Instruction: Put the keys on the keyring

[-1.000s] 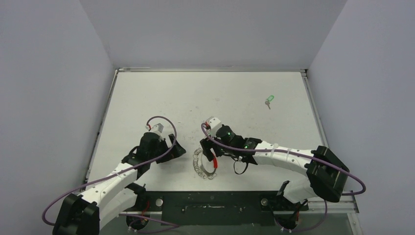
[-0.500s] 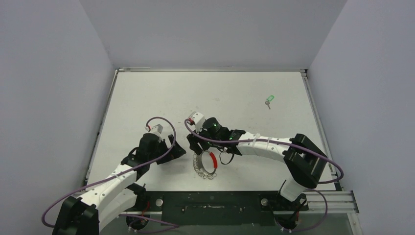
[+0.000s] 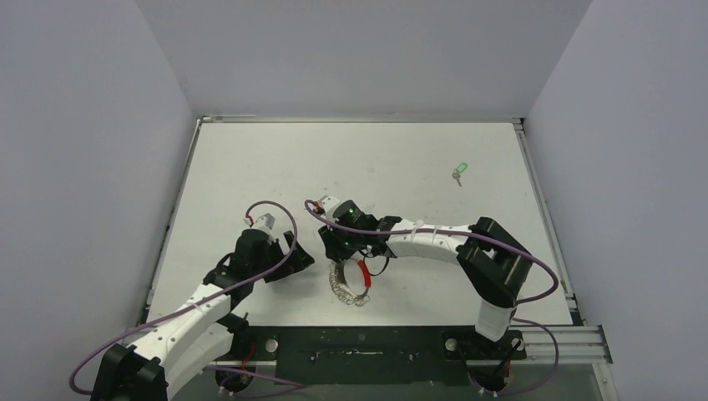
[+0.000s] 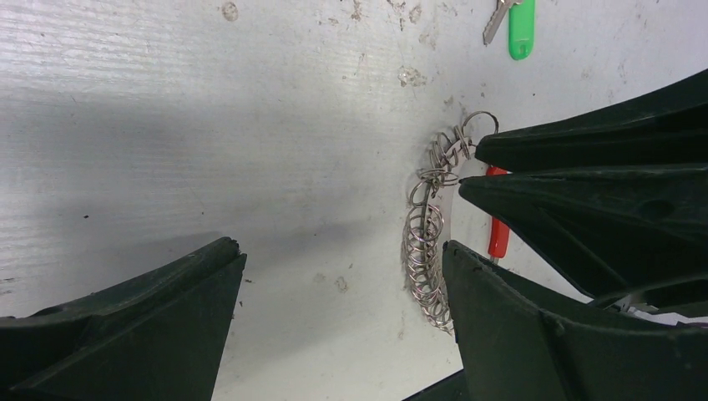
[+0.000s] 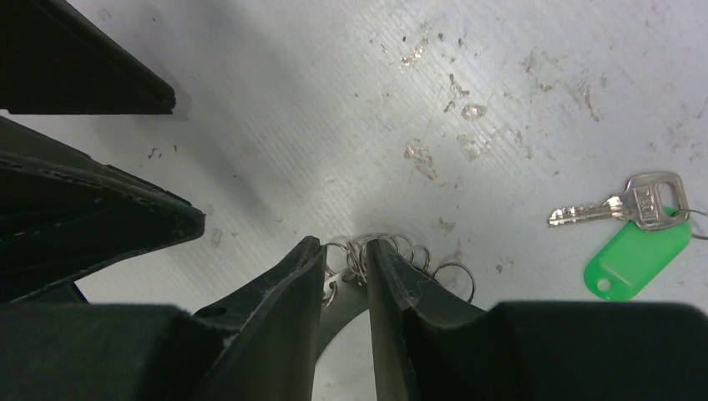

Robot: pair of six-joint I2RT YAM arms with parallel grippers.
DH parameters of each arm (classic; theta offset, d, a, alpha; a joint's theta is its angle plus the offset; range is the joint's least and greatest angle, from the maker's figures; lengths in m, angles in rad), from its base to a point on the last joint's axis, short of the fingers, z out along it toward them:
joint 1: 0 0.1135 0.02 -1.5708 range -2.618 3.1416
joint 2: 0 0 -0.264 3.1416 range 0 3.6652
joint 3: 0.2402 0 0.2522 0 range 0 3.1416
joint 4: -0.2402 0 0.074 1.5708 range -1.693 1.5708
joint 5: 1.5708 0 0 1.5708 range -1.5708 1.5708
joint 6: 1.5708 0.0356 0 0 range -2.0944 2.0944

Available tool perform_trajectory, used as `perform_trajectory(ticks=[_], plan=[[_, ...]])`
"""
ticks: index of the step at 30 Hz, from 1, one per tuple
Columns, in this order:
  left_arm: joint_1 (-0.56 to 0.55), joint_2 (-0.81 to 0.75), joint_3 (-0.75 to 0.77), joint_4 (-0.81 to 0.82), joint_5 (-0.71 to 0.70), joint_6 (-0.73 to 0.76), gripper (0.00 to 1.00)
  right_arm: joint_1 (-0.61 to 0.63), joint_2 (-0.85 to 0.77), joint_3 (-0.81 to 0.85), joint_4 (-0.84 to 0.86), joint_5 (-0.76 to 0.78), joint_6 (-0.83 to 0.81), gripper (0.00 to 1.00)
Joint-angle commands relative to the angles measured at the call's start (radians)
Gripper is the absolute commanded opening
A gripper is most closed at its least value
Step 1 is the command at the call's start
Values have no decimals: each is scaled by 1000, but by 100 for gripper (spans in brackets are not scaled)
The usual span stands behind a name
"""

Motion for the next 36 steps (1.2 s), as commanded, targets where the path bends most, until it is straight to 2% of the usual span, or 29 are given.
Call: perform_trajectory(ticks=[1, 11, 15, 25, 29, 33, 36], plan=[[6, -23, 4, -5, -18, -9, 88, 11, 22, 55, -40, -1, 30, 27], [6, -10, 4, -6, -20, -7, 87, 10, 45, 52, -83, 42, 32, 31], [6, -4, 7, -5, -19, -5, 87, 10, 39, 52, -88, 1, 27, 25], [6, 8, 4, 1, -24, -6, 87, 30, 23, 30, -58, -159, 34, 20], [6, 13, 4, 6, -24, -9, 87, 23, 17, 17, -21, -218, 43, 22], [6, 16, 7, 1, -19, -9, 87, -3, -5, 1, 3, -191, 60, 30], [6, 13, 8, -5, -17, -8, 87, -9, -26, -4, -3, -152, 52, 31]])
